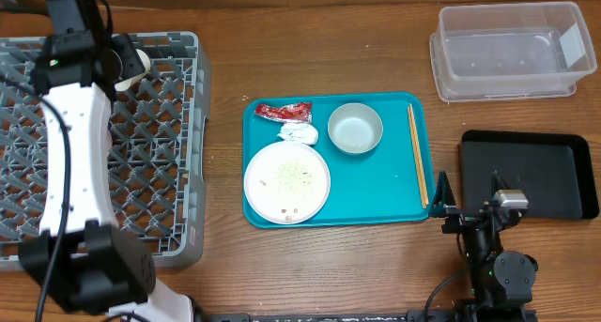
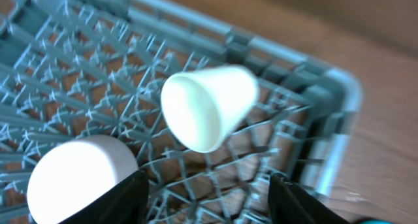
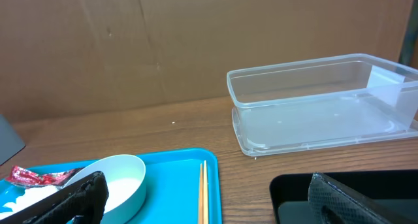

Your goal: Sort waste into correct bins and load items into the dishwasher

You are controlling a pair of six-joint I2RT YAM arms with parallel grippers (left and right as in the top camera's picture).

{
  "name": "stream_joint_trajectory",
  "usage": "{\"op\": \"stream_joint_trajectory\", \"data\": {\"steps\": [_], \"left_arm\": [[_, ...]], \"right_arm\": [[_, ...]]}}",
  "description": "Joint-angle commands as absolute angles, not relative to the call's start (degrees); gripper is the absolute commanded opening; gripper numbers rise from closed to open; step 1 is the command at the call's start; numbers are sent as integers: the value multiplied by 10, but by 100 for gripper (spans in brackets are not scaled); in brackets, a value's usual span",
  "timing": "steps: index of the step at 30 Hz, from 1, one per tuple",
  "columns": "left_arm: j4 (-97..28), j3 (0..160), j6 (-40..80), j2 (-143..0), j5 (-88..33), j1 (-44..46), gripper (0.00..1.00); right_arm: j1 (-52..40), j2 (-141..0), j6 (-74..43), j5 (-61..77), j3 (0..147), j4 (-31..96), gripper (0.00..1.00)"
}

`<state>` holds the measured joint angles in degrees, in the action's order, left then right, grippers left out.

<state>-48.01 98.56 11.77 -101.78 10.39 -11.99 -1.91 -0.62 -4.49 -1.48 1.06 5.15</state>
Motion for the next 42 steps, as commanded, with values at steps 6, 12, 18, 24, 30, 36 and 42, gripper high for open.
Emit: {"op": "stream_joint_trajectory", "data": {"steps": [6,12,18,24,30,36,42], "left_arm": [[-454,992,103,-1085,122,-120,45],[-432,992,103,-1098,78,-120,45],[-430,992,102,-1124,18,-120,49],[-423,992,103,-1160,20,-128,51],[-407,992,104,-1159,18,-143,22],[-406,992,138,-1144,-19,-162,4],[-395,992,137,-1115,-188,-195,4]], "right_arm": [[-18,-2,-47,-14,4,48,100],[-18,-2,-47,-14,4,48,100],[-18,-2,-47,-14,4,48,100],[-18,-2,-47,-14,4,48,100],[-18,-2,-47,-14,4,48,99],[-18,-2,-47,-14,4,48,100],[-17,-2,-47,-14,4,48,100]]}}
